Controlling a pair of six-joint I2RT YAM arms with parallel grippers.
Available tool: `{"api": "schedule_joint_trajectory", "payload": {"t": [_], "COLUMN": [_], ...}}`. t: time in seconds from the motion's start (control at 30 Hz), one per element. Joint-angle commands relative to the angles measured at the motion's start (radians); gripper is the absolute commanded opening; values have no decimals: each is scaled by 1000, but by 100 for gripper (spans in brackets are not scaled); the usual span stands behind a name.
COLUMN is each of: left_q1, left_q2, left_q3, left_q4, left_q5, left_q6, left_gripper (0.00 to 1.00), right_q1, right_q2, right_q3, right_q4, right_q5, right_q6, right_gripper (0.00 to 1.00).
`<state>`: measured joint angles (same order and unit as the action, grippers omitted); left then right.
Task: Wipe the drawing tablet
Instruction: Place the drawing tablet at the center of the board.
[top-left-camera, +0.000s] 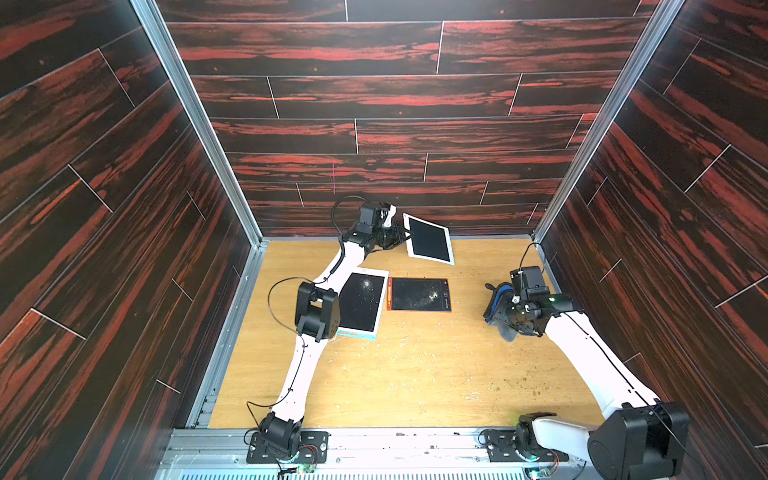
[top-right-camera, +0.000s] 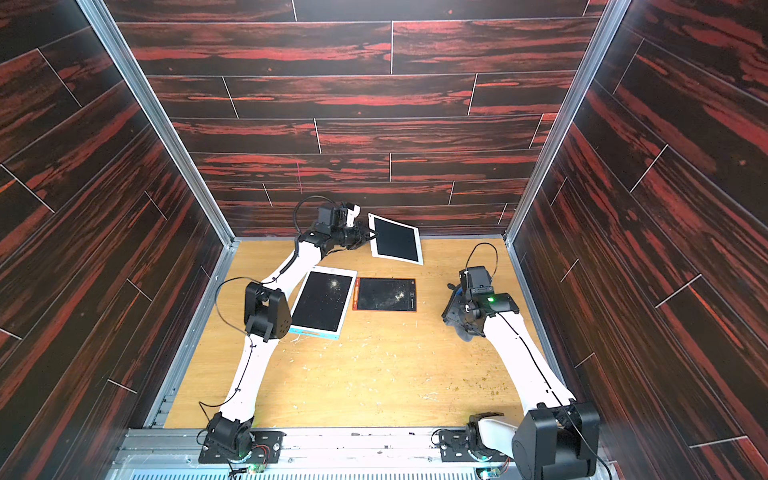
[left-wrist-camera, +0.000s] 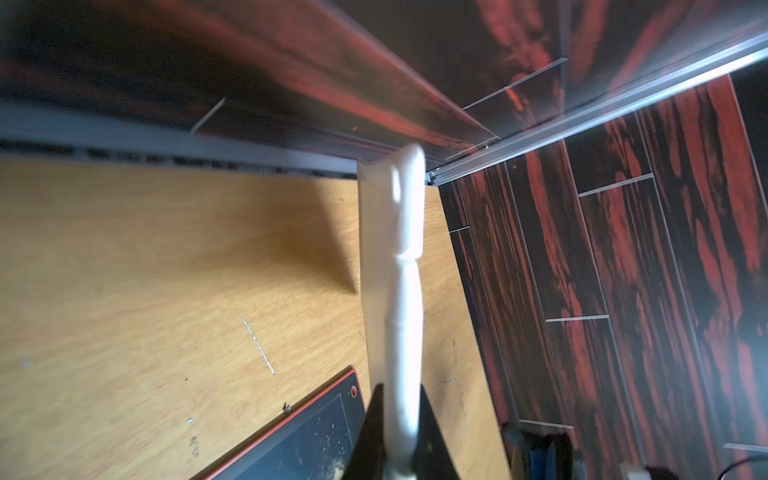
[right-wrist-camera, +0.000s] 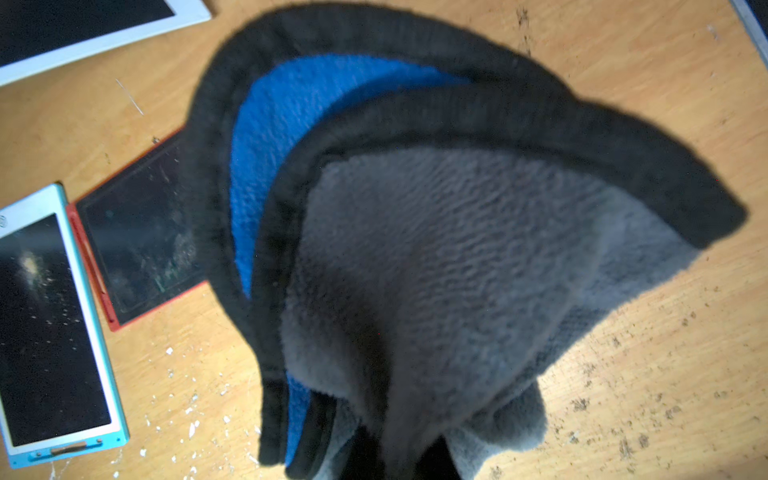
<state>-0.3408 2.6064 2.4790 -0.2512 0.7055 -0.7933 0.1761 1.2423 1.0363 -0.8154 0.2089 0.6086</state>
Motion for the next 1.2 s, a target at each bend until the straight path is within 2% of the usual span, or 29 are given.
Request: {"api": "schedule_joint_trajectory", "payload": {"t": [0.0,0.17,0.3,0.4,0.87,1.03,1.17], "left_q1": [8,26,51,66,94,86,76], "left_q2": [15,94,144,176,210,201,194], "left_q3": [80,176,196,203,165,121,113], "left_q4": [65,-80,-121,-137,-248,-292,-347], "left_q5": [27,-42,-59,-19,107,133,103], "left_q6": [-81,-70,-101,-127,-97,-50,-8], "left_gripper": [0,0,0,0,0,0,0], "right_q1": [-4,-5,-4,-5,-4,-4,-4], "right_q2": [-14,-20,-23,-26,-30,-33,-30], "right_q3": [-11,-19,-34,-40,-58,-64,-69], "right_q4": [-11,-11,-6,-6,7,10,19], "right_q5": [-14,-23,-38,-49,-82,-87,-99], "right_q6": [-6,1,6,8,24,26,31], "right_gripper": [0,0,0,0,0,0,0]}}
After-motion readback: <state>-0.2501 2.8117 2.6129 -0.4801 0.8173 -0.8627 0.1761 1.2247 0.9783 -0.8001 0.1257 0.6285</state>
